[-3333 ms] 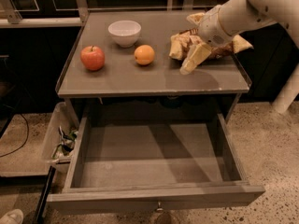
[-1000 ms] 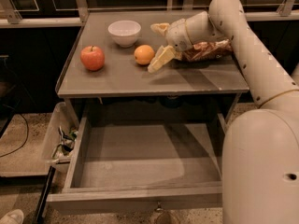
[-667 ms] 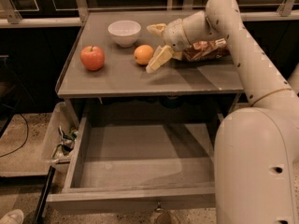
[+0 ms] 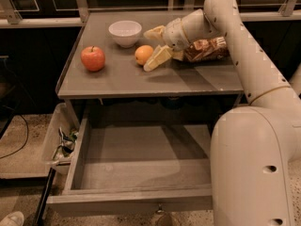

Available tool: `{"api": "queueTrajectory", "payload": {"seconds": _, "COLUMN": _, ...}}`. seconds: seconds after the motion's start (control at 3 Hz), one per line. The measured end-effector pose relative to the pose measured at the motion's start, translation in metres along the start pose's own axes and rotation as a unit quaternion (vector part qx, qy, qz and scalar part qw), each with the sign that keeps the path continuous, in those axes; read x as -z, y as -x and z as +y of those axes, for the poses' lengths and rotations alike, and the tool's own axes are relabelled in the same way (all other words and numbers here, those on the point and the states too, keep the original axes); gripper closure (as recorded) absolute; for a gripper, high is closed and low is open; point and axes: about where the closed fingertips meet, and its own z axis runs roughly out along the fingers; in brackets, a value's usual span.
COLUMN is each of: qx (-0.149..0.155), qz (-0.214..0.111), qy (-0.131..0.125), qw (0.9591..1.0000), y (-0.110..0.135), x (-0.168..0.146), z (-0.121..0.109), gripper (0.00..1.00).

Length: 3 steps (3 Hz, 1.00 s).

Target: Place orange into top drawer

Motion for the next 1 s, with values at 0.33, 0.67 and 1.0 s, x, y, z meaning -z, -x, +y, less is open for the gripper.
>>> {"api": "queueTrajectory", "payload": {"seconds": 0.33, "qx": 0.0, "qz": 0.0, "qy": 0.0, "qw": 1.0, "y": 0.0, "x": 0.0, "z": 0.0, "gripper": 0.41}}
{"api": "queueTrajectory", "payload": {"seconds": 0.67, "qx": 0.0, "qz": 0.0, "qy": 0.0, "qw": 1.0, "y": 0.0, "x": -0.0001, "z": 0.0, "gripper": 0.66}}
{"api": "queueTrajectory", "payload": {"seconds": 1.0, "qx": 0.0, "qz": 0.0, "qy": 0.0, "qw": 1.0, "y": 0.0, "x": -0.0001, "z": 0.0, "gripper": 0.87}}
